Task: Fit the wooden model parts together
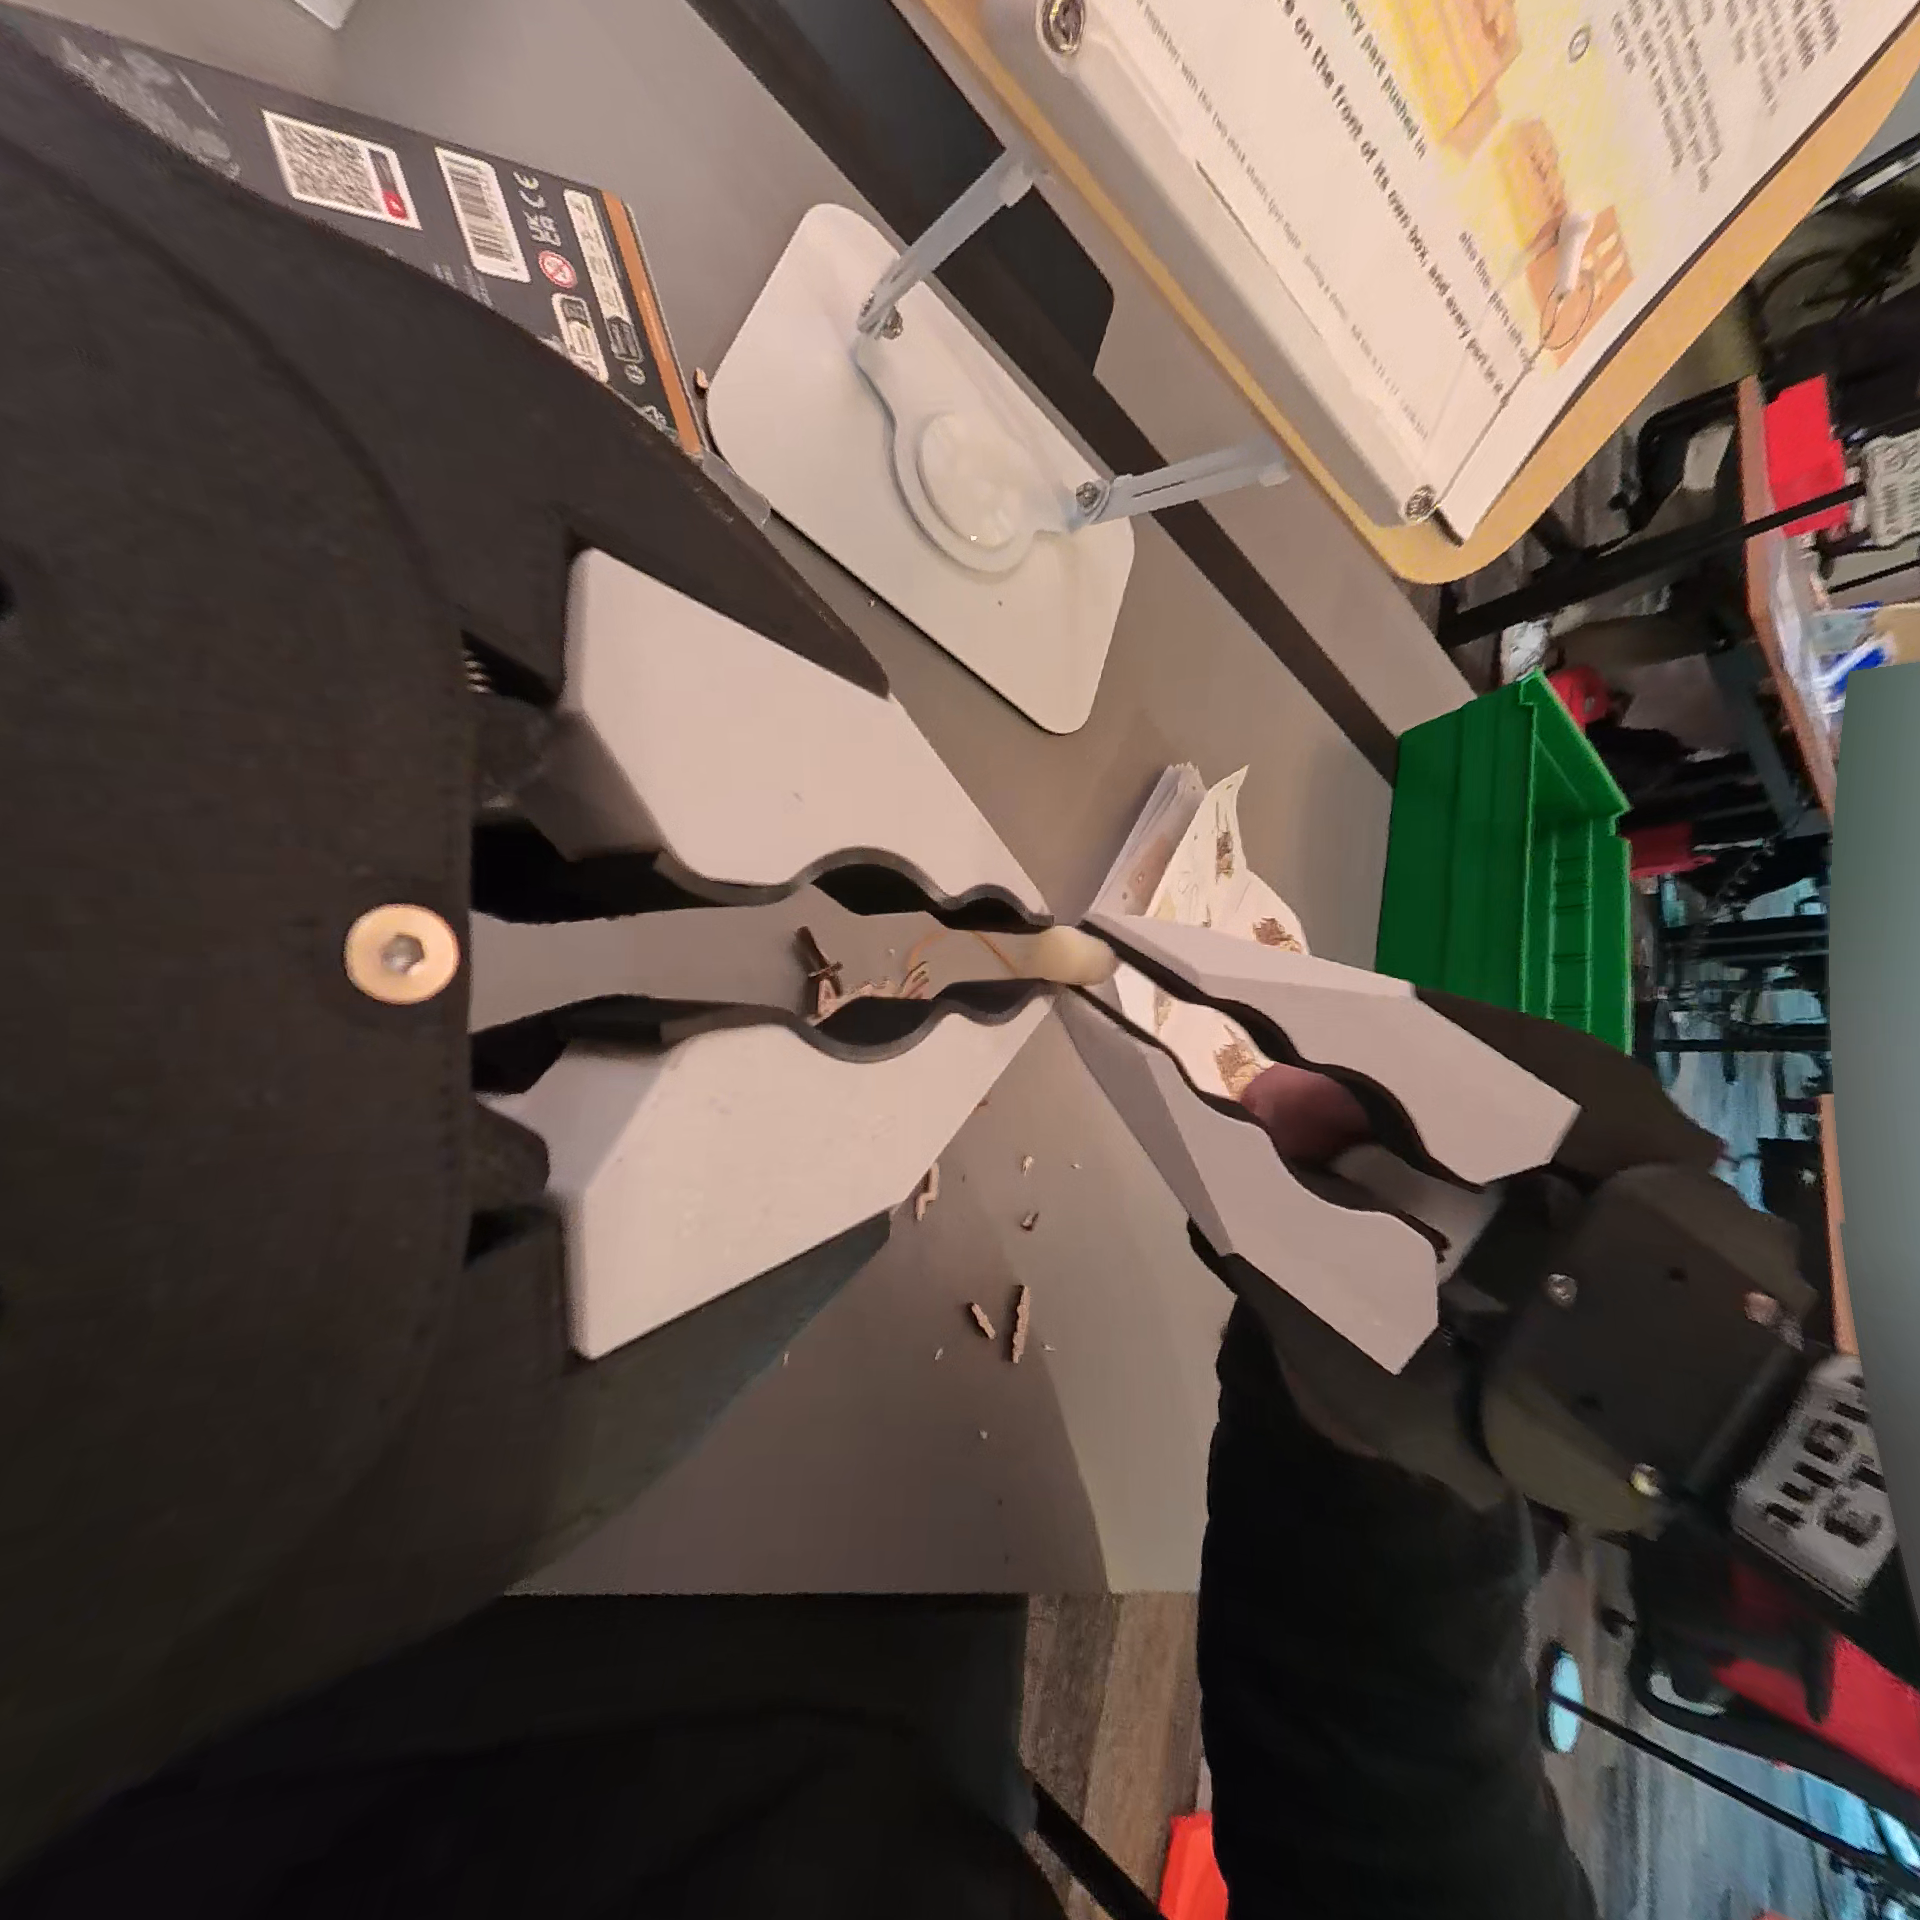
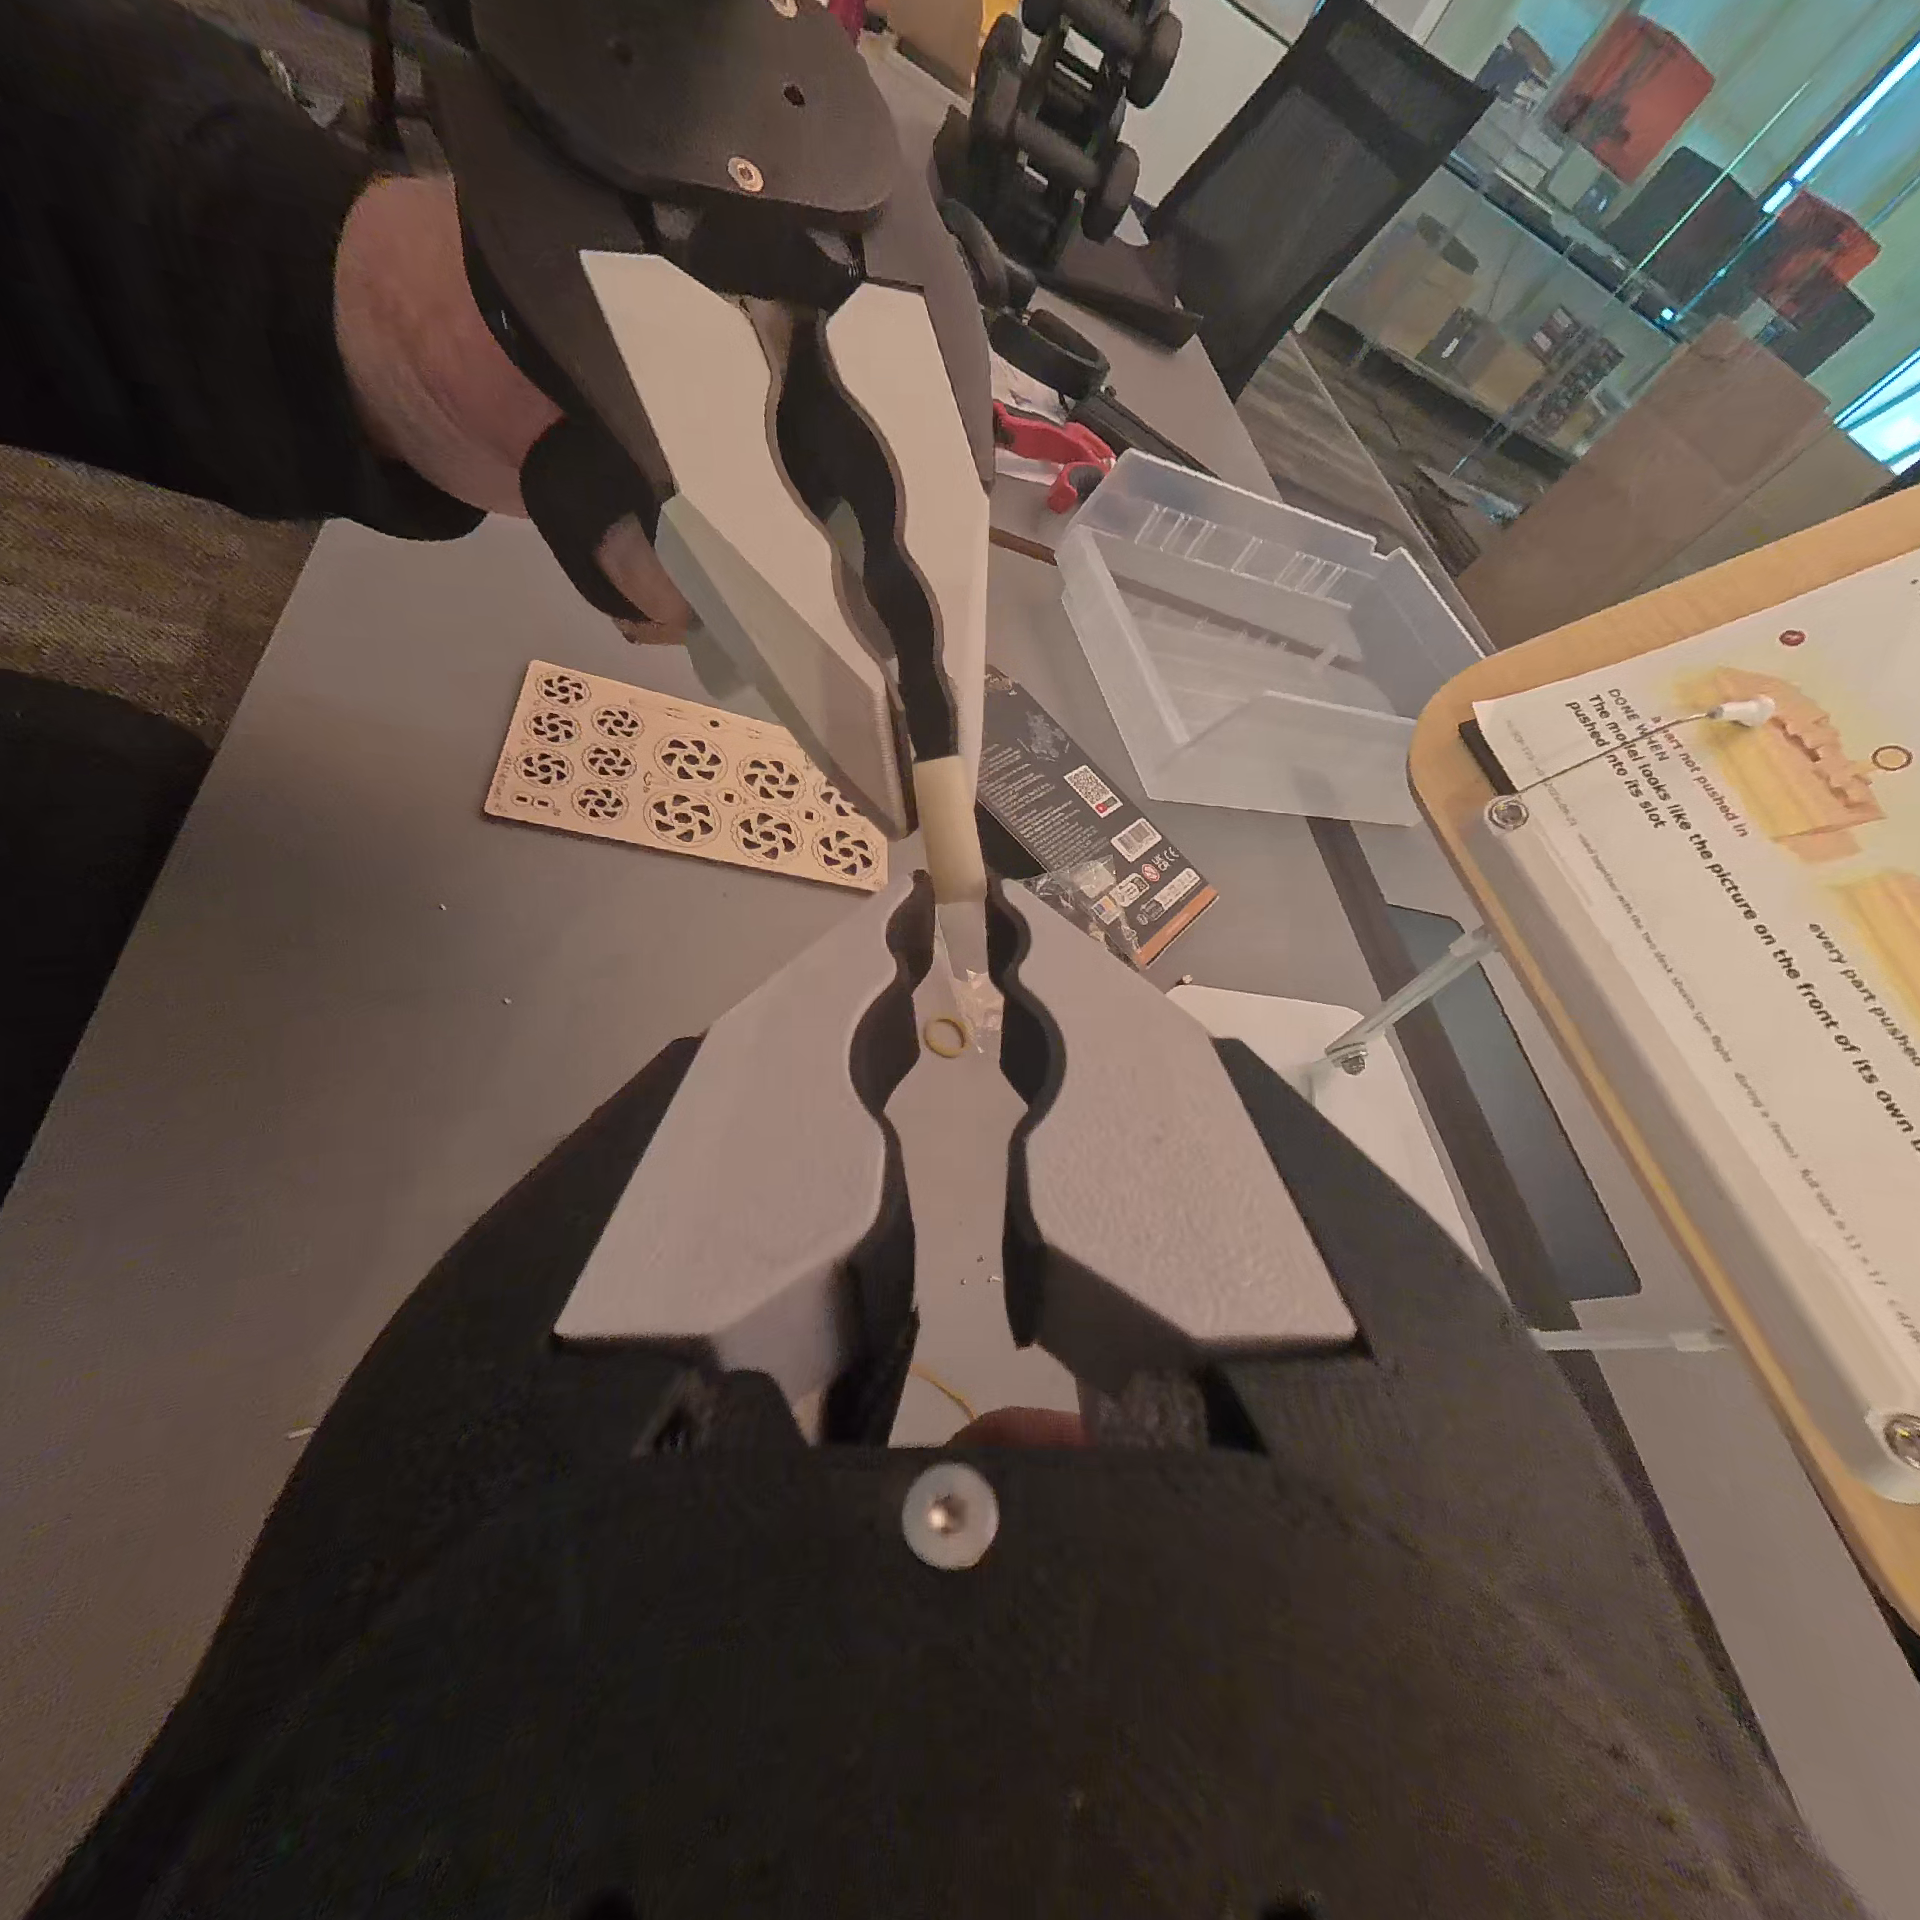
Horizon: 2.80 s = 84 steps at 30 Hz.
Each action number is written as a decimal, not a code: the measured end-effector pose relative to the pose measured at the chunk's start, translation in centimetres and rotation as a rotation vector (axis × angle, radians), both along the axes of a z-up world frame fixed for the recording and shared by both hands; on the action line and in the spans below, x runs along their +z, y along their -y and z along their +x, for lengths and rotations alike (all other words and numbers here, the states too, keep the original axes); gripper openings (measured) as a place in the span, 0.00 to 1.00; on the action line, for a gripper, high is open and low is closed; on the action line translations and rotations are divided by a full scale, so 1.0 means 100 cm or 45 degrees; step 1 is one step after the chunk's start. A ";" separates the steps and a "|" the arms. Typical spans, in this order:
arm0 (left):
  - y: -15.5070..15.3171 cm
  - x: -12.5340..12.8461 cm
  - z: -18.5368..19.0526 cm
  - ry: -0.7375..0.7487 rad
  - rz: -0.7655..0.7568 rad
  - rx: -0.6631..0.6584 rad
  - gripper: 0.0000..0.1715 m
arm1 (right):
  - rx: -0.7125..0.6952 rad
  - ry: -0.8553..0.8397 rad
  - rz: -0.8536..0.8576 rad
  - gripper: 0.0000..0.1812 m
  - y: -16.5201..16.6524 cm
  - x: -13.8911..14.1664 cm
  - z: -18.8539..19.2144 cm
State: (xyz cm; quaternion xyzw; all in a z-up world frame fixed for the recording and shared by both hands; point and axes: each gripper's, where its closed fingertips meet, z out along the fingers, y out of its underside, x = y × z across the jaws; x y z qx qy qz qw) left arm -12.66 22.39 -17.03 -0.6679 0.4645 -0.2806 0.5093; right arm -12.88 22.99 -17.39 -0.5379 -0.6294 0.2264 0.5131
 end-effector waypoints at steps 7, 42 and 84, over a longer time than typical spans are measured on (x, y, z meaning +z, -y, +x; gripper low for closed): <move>0.003 0.003 0.007 0.096 -0.047 -0.025 0.06 | -0.004 -0.005 0.021 0.04 0.001 -0.003 0.000; -0.014 -0.152 -0.059 -0.689 -0.450 0.182 0.14 | -0.192 -0.009 -0.221 0.05 0.018 -0.009 0.091; 0.043 -0.069 0.087 0.148 -0.354 -0.111 0.26 | -0.299 -0.103 -0.734 0.24 0.043 -0.058 0.128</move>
